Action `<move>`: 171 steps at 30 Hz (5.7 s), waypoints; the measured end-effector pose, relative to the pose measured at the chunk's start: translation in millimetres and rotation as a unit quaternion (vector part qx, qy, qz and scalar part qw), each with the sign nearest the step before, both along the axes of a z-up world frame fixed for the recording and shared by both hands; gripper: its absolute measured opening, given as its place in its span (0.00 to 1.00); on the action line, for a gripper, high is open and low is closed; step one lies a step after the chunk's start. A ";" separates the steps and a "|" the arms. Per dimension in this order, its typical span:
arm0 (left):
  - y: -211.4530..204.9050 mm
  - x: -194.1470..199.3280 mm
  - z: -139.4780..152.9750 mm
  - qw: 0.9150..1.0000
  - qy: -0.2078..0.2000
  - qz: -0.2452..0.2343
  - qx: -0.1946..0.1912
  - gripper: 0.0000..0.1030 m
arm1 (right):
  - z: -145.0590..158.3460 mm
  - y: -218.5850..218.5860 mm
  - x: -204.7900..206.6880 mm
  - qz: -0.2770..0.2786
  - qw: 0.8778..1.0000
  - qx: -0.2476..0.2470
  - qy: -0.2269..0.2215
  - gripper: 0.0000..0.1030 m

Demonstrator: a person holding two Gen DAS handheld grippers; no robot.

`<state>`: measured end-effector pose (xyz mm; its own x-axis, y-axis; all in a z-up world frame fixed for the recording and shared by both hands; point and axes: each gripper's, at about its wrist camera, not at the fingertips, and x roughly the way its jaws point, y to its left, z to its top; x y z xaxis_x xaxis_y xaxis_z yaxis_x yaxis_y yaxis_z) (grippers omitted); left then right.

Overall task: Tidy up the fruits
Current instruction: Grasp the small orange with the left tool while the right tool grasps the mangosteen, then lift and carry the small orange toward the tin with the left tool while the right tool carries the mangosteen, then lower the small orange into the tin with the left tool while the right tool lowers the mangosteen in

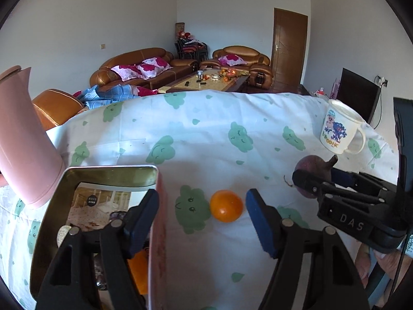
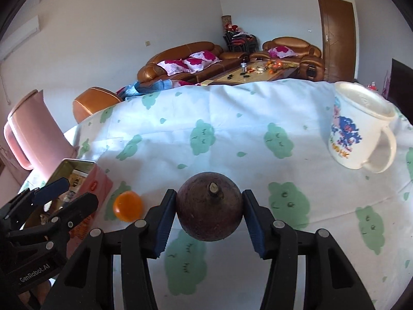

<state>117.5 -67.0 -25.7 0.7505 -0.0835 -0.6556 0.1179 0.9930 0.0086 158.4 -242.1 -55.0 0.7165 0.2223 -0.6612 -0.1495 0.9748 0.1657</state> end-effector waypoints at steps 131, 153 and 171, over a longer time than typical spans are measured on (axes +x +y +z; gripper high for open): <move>37.1 -80.7 5.4 0.997 -0.053 -0.012 -0.059 0.36 | 32.1 57.8 -99.6 0.063 0.990 -0.038 -0.117 0.52; 94.4 -87.2 7.3 0.995 -0.058 0.044 -0.063 0.36 | 43.2 112.6 -100.7 0.119 0.984 -0.047 -0.128 0.52; 127.3 -88.0 9.0 0.994 -0.060 0.077 -0.055 0.36 | 46.3 151.1 -95.2 0.160 0.976 -0.058 -0.135 0.52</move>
